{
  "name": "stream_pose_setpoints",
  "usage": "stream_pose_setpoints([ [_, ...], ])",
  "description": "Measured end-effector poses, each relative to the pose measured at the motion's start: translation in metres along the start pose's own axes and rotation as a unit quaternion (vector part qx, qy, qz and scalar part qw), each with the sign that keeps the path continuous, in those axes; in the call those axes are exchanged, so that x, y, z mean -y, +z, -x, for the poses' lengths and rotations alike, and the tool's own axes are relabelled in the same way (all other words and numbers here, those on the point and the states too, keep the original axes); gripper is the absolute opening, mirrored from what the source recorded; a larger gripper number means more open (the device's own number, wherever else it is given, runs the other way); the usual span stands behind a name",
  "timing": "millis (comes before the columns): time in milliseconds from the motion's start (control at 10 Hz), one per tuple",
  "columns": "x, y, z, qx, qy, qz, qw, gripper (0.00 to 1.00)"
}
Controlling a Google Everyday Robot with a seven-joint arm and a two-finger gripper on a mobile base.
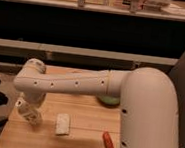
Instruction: Knock the bottle over
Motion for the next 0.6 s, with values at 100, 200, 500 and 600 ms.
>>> stream_pose_setpoints([
  [100, 0.0044, 0.0008, 0.0062, 0.005, -0.006, 0.003, 1.0000, 0.00],
  [200, 0.0069, 0.0008, 0.0119, 0.009, -0.012, 0.002, 0.9999, 0.00],
  [500, 0.0049, 0.0013, 0.0143, 0.013, -0.026, 0.002, 0.9996, 0.00],
  [600, 0.0041, 0.0011, 0.0145, 0.014, -0.028, 0.002, 0.9995, 0.00],
])
